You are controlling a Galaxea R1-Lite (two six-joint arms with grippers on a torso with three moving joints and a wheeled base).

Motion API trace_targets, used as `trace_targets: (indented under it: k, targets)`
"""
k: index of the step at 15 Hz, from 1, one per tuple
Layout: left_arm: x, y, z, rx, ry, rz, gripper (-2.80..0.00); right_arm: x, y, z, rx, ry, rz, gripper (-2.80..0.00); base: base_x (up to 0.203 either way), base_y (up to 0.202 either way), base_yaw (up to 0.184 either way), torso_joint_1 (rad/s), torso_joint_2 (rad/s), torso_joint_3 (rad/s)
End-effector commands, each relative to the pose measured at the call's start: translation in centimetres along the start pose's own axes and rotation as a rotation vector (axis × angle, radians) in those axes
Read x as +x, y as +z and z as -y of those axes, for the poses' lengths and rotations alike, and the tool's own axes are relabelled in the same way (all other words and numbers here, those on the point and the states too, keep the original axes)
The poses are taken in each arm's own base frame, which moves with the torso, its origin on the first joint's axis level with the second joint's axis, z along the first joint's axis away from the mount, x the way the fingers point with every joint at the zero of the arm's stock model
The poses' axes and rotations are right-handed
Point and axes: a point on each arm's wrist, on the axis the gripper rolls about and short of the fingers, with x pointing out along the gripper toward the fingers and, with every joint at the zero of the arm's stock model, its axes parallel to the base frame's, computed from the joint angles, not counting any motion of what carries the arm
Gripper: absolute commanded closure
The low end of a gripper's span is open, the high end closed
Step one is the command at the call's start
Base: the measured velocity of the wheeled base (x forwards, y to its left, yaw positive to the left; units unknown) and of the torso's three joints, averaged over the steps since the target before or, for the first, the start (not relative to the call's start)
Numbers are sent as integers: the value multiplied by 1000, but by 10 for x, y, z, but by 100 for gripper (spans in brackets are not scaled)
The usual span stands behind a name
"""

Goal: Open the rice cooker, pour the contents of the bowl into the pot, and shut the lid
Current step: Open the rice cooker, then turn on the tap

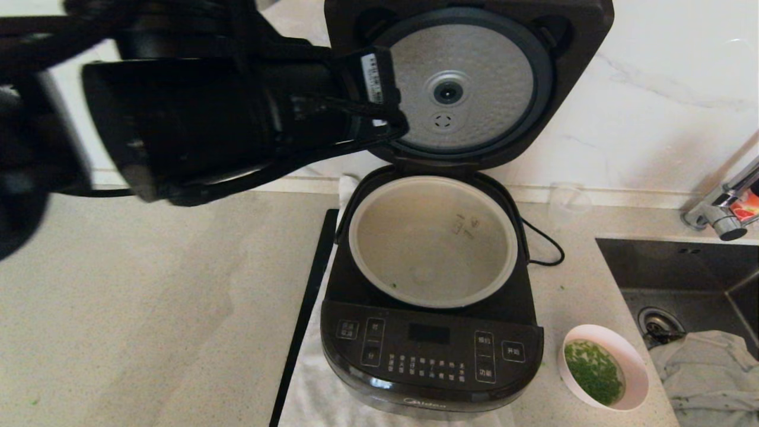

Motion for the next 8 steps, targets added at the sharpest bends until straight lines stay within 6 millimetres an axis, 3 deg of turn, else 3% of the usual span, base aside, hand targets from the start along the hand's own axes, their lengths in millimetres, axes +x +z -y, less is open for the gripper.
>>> trace_targets:
  k: [1, 4, 8]
  targets:
    - [-73, 21, -14, -10, 20, 41, 0, 0, 0, 0, 0, 0, -1, 0, 0, 0, 0, 0, 0, 0]
    - [-136, 10, -44, 21, 196, 32, 0, 0, 0, 0, 0, 0, -1, 0, 0, 0, 0, 0, 0, 0]
    - [-211, -43, -92, 68, 606, -10, 0, 0, 0, 0, 0, 0, -1, 0, 0, 0, 0, 0, 0, 0]
